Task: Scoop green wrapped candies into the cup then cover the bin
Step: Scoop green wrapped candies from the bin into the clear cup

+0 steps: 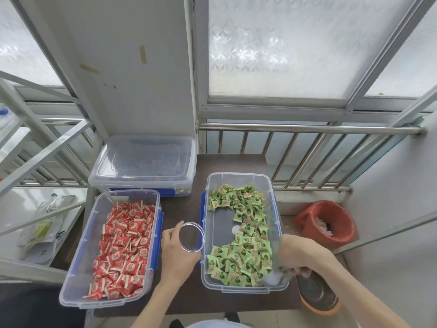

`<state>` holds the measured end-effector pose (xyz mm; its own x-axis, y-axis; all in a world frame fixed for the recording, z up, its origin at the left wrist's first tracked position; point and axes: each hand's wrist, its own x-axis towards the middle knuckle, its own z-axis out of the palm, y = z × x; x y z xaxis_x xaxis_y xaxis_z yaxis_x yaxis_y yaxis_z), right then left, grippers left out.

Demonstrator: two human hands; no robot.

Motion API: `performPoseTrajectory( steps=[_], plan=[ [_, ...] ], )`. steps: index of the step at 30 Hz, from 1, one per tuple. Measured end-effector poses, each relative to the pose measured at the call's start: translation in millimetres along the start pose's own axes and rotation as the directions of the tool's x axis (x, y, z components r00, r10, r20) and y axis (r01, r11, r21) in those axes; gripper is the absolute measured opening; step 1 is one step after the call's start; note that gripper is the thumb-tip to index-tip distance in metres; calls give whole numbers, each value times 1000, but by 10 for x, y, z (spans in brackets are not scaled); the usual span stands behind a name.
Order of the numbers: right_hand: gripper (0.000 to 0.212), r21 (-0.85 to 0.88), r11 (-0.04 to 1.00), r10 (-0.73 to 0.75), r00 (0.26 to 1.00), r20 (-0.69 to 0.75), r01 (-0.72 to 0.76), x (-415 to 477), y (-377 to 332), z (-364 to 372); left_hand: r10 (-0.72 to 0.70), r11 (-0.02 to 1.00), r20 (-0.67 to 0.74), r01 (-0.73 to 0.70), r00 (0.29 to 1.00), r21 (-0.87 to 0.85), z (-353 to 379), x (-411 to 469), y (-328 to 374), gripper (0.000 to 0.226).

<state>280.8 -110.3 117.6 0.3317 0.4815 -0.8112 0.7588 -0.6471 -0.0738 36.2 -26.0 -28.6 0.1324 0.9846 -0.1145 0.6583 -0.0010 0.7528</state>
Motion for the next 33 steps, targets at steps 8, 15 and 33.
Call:
performPoseTrajectory(
  steps=[8, 15, 33],
  plan=[
    [33, 56, 997, -52, 996, -69, 56, 170, -94, 330, -11, 996, 22, 13, 1000, -89, -3, 39, -57, 92],
    [14, 351, 936, 43, 986, -161, 17, 371, 233, 578, -9, 997, 22, 11, 1000, -74, 25, 84, -69, 92],
    [39, 365, 924, -27, 975, -223, 109, 740, 86, 729, -22, 996, 63, 27, 998, -83, 57, 171, -109, 91]
  ],
)
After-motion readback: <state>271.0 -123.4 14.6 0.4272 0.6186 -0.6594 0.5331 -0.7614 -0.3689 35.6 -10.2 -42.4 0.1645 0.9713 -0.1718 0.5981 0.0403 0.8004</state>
